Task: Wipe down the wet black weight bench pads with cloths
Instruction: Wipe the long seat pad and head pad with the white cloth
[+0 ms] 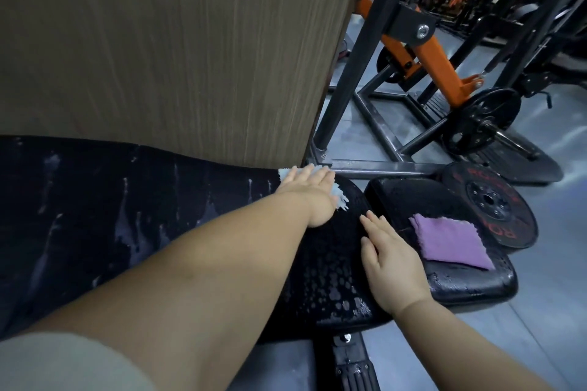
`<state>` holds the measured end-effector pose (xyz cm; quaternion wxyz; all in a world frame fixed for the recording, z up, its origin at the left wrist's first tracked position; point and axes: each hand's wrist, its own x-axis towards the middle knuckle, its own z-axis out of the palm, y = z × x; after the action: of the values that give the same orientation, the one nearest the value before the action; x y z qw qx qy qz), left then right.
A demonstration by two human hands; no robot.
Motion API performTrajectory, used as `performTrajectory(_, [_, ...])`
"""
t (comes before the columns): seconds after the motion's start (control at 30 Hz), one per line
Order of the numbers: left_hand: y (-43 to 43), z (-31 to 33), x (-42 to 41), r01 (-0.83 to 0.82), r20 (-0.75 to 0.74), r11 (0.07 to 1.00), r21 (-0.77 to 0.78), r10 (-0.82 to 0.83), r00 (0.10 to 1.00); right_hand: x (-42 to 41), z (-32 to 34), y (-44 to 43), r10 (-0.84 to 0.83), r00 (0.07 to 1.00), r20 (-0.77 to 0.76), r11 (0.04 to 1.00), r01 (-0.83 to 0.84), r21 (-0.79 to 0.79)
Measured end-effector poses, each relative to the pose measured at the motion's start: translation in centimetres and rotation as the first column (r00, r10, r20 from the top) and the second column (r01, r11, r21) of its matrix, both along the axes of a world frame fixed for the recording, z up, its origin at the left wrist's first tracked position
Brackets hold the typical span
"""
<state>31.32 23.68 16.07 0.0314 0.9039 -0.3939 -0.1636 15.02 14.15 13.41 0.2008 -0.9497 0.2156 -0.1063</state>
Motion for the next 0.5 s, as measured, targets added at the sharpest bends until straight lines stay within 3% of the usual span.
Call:
performTrajectory(0.3, [-1.3,0.0,3.3,-0.096,-0.009,0.995,-0.001,0.096,0.995,0.2,-0.4,-0.2,-0.016,1.000,0.008,1.000,0.016,-0.026])
performTrajectory(0.5, [0.6,0.3,-0.2,-0.042,-0.002,0.999,0.032,0.043,0.999,0.2,-0.1,-0.2,-0.024,1.000,-0.003,0.999,0.023,-0.026])
